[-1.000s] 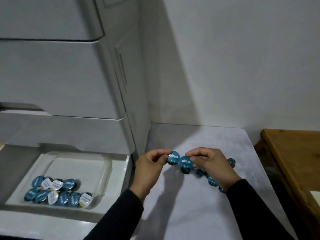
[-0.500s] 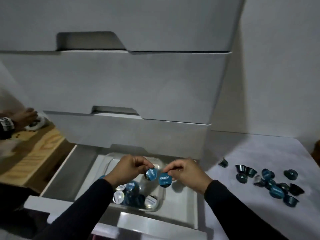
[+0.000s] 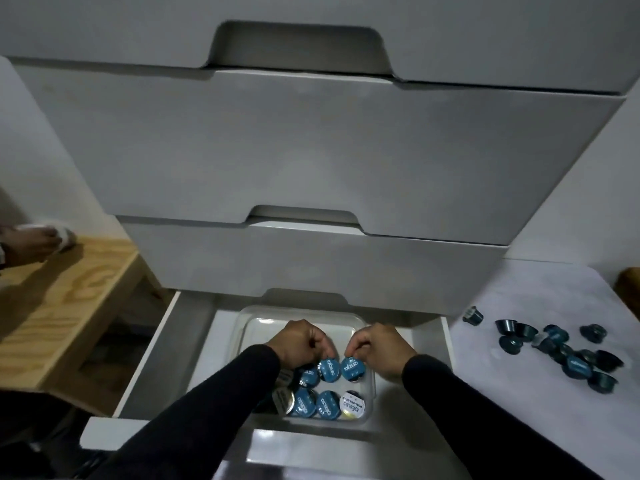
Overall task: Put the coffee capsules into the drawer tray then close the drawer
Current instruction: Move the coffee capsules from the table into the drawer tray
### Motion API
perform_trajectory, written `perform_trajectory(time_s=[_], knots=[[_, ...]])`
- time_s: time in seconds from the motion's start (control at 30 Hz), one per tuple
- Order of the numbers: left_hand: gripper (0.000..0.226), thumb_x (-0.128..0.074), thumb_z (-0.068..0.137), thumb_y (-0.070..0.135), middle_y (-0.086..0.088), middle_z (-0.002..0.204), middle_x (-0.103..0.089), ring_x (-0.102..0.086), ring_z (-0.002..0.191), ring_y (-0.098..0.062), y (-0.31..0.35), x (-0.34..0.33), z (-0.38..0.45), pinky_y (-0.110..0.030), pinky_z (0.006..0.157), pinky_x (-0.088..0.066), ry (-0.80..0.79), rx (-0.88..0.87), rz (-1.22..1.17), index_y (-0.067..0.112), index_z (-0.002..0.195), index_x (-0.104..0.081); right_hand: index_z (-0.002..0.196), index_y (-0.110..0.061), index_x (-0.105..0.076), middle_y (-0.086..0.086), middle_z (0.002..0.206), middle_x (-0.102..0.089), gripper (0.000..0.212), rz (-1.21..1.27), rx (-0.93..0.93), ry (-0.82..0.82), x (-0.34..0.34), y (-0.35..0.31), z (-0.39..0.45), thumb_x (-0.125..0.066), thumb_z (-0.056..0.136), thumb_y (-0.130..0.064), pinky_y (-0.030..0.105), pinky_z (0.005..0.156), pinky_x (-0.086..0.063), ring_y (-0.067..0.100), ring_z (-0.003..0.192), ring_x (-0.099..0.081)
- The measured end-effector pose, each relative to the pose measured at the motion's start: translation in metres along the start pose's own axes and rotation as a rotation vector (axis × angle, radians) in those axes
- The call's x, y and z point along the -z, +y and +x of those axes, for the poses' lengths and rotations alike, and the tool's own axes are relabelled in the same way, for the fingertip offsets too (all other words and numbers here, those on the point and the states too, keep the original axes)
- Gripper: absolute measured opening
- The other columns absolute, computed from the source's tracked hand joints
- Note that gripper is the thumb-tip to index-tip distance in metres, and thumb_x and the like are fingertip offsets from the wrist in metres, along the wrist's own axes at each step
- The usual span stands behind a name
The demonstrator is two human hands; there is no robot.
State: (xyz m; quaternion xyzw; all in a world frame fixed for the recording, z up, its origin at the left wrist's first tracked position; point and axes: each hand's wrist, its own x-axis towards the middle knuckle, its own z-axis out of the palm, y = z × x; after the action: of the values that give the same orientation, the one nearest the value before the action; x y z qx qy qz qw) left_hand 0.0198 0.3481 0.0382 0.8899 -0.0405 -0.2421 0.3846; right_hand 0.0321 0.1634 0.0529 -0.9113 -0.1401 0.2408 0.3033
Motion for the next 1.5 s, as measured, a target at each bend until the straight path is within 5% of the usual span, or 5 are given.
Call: perform_trajectory(time_s=[0.57, 0.97, 1.07, 1.2, 1.5], knots=[[0.015, -0.069, 0.077, 0.000, 0.014, 0.070, -0.062, -0.056, 0.062, 0.011, -0.004, -0.002, -0.003, 0.002, 0.059, -0.040, -0.014, -0.067, 0.063, 0.008, 0.088, -0.074, 0.088, -0.011, -0.069, 0.009, 0.096, -0.069, 0.022, -0.312, 0.084, -0.036, -0.018, -0.003, 0.009, -0.051, 0.080, -0.001, 0.019, 0.069, -0.038, 0.018, 0.081, -0.057], [0.041, -0.038, 0.096, 0.020, -0.006, 0.140, -0.044, -0.039, 0.130, -0.019, 0.013, -0.022, -0.035, -0.028, 0.103, -0.036, 0.381, 0.024, 0.453, 0.012, 0.137, -0.039, 0.131, -0.015, -0.042, 0.004, 0.135, -0.043, 0.043, -0.425, 0.117, 0.170, -0.035, -0.018, -0.015, -0.043, 0.093, -0.034, 0.032, 0.102, -0.038, 0.020, 0.125, -0.040], [0.042, -0.049, 0.091, 0.018, -0.006, 0.131, -0.050, -0.046, 0.122, -0.020, 0.017, -0.034, -0.045, -0.027, 0.100, -0.041, 0.535, 0.031, 0.535, 0.008, 0.132, -0.043, 0.132, -0.012, -0.039, 0.005, 0.136, -0.041, 0.044, -0.438, 0.143, 0.265, -0.036, -0.022, -0.025, -0.040, 0.094, -0.032, 0.029, 0.102, -0.034, 0.021, 0.127, -0.038], [0.060, -0.090, 0.039, 0.024, -0.004, 0.085, -0.072, -0.069, 0.077, -0.015, 0.023, -0.049, -0.052, -0.022, 0.066, -0.057, 0.681, -0.018, 0.564, 0.009, 0.094, -0.071, 0.102, -0.010, -0.065, 0.005, 0.099, -0.066, 0.042, -0.406, 0.184, 0.502, -0.040, -0.025, -0.040, -0.039, 0.078, -0.034, 0.023, 0.076, -0.054, 0.019, 0.092, -0.067], [0.062, -0.085, 0.058, 0.018, -0.013, 0.108, -0.067, -0.066, 0.100, -0.026, 0.073, -0.077, -0.061, -0.038, 0.083, -0.057, 0.769, -0.112, 0.515, 0.003, 0.112, -0.062, 0.123, -0.008, -0.056, 0.010, 0.126, -0.060, 0.044, -0.353, 0.092, 0.715, -0.019, 0.002, -0.071, -0.053, 0.085, -0.030, 0.036, 0.097, -0.045, 0.024, 0.121, -0.053]])
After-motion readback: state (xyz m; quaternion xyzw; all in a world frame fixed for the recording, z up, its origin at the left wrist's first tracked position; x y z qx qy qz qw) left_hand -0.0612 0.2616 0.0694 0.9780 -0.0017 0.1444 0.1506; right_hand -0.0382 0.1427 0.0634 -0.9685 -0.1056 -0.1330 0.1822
